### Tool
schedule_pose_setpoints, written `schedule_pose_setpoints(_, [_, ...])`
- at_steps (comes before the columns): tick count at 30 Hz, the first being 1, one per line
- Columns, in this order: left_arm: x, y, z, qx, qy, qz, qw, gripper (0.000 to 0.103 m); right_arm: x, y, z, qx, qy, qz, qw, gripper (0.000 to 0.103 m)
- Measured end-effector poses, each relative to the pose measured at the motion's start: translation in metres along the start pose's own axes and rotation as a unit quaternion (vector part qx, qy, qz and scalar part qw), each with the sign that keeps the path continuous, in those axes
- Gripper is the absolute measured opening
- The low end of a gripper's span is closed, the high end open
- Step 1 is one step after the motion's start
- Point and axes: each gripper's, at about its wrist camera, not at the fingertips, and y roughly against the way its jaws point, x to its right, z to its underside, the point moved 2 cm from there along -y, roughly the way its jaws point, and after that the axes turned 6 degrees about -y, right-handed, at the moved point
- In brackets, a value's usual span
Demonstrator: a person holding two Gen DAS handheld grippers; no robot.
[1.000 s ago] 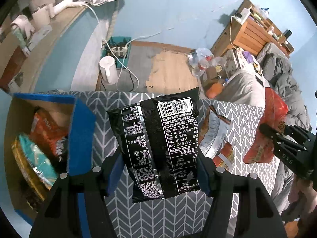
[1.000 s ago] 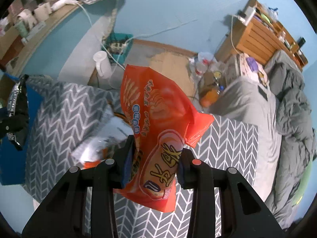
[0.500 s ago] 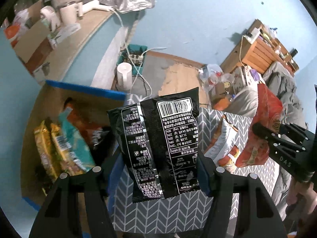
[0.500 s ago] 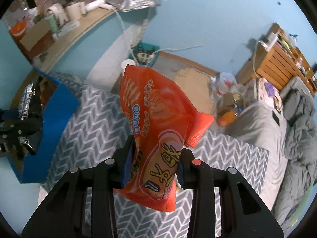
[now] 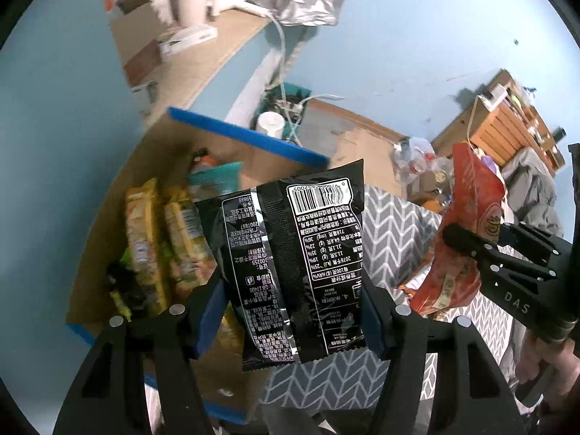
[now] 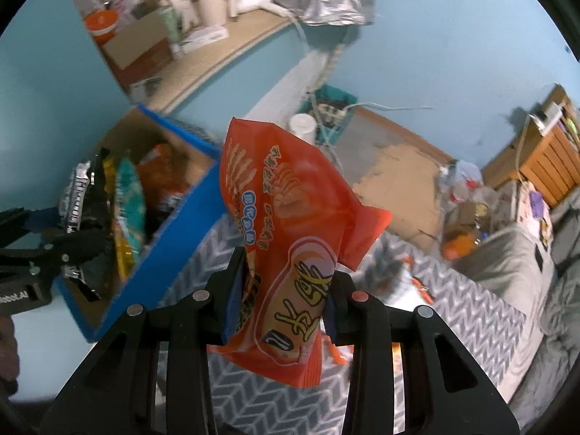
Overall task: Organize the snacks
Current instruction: 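Carry the black bag with the left tool while the right tool carries the orange bag to the box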
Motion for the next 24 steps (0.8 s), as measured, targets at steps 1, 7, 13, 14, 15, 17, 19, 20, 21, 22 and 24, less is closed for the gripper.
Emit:
schedule_pose_setpoints(1, [-0.005,0.002,0.001,0.001,0.006,-0.003,1.0,0.066,-0.007,-0.002,-0.002,-0.002,0.004,-0.007,1.0,0.035])
schedule_pose_setpoints(7, [-0.037,0.011,0.01,0.007,0.036,-0.018,0.9992,0.066,-0.052,-0.011,-0.015,-0.007,0.033,-0.037,0.999,0.035])
schedule_pose_setpoints(13, [-0.067,0.015,0.016,0.008,0.062,-0.031,0.9976,0.066,-0.089,-0.026,-0.029,-0.018,0.052,-0.068,0.996,0.035])
schedule_pose_setpoints(14, [-0.073,0.016,0.016,0.008,0.066,-0.033,0.9972,0.066,-0.096,-0.028,-0.031,-0.02,0.056,-0.072,0.996,0.035])
schedule_pose_setpoints(15, [-0.076,0.016,0.016,0.008,0.068,-0.035,0.997,0.066,-0.103,-0.031,-0.032,-0.023,0.06,-0.077,0.995,0.035])
schedule_pose_setpoints(17, [-0.084,0.015,0.016,0.008,0.076,-0.038,0.9964,0.066,-0.115,-0.036,-0.033,-0.03,0.067,-0.083,0.994,0.035])
schedule_pose_setpoints(19, [-0.092,0.014,0.017,0.006,0.085,-0.037,0.9957,0.066,-0.126,-0.041,-0.033,-0.036,0.073,-0.088,0.993,0.035])
schedule_pose_setpoints(20, [-0.095,0.012,0.018,0.004,0.089,-0.037,0.9953,0.066,-0.131,-0.045,-0.034,-0.04,0.077,-0.09,0.992,0.035])
schedule_pose_setpoints(21, [-0.099,0.01,0.019,0.001,0.094,-0.035,0.995,0.066,-0.136,-0.049,-0.034,-0.044,0.08,-0.091,0.992,0.035])
schedule_pose_setpoints(22, [-0.101,0.009,0.019,-0.002,0.097,-0.032,0.9947,0.066,-0.138,-0.052,-0.035,-0.047,0.081,-0.093,0.991,0.035])
schedule_pose_setpoints(24, [-0.108,0.006,0.021,-0.007,0.106,-0.028,0.994,0.066,-0.145,-0.058,-0.034,-0.056,0.082,-0.1,0.99,0.037])
